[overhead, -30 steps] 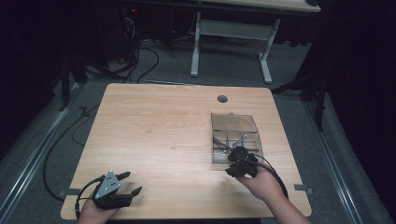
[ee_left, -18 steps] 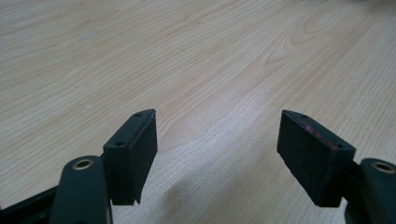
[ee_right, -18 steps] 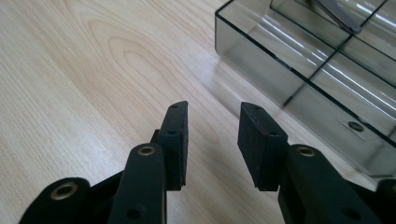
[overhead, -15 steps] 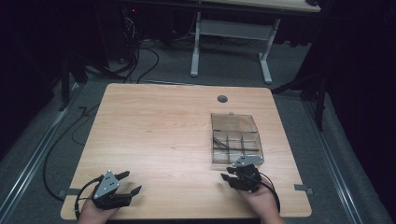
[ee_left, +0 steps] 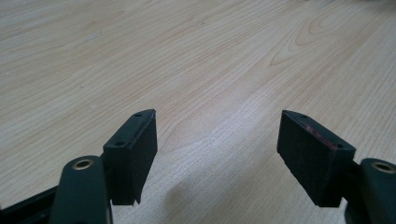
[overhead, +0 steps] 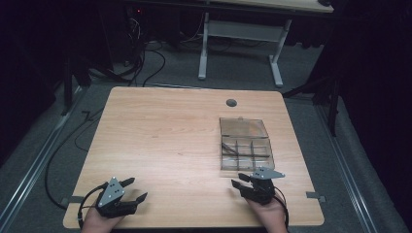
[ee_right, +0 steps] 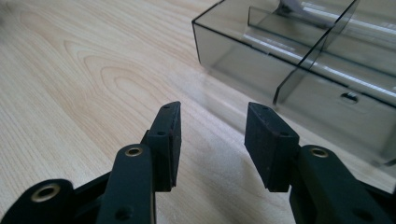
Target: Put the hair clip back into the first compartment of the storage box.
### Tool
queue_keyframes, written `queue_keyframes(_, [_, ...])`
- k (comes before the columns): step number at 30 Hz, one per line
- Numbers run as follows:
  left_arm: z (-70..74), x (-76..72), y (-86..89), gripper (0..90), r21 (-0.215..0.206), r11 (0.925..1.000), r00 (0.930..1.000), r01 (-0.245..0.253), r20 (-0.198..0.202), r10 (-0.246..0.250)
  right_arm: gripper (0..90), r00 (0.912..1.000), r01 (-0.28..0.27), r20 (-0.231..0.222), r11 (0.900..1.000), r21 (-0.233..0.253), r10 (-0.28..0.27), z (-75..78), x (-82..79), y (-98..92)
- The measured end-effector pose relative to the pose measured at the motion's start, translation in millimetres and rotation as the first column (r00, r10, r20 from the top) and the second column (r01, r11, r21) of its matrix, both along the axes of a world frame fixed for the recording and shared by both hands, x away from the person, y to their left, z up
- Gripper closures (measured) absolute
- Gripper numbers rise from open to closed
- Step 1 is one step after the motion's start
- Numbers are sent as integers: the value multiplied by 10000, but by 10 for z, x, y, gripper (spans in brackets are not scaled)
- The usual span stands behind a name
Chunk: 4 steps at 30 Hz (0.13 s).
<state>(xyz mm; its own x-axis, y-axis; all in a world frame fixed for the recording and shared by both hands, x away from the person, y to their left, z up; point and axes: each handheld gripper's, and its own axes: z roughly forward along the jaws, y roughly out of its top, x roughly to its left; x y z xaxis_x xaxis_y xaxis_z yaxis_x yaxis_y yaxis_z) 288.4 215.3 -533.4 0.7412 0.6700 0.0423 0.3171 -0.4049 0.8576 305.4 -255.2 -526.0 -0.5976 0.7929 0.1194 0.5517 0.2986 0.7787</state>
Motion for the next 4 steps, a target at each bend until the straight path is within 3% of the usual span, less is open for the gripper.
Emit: queue_keyframes(4, [0,0,1,292,-4,10000,10000,5,0,-5,563,10000,-30,77,9998,-178,32,-1,-14,25])
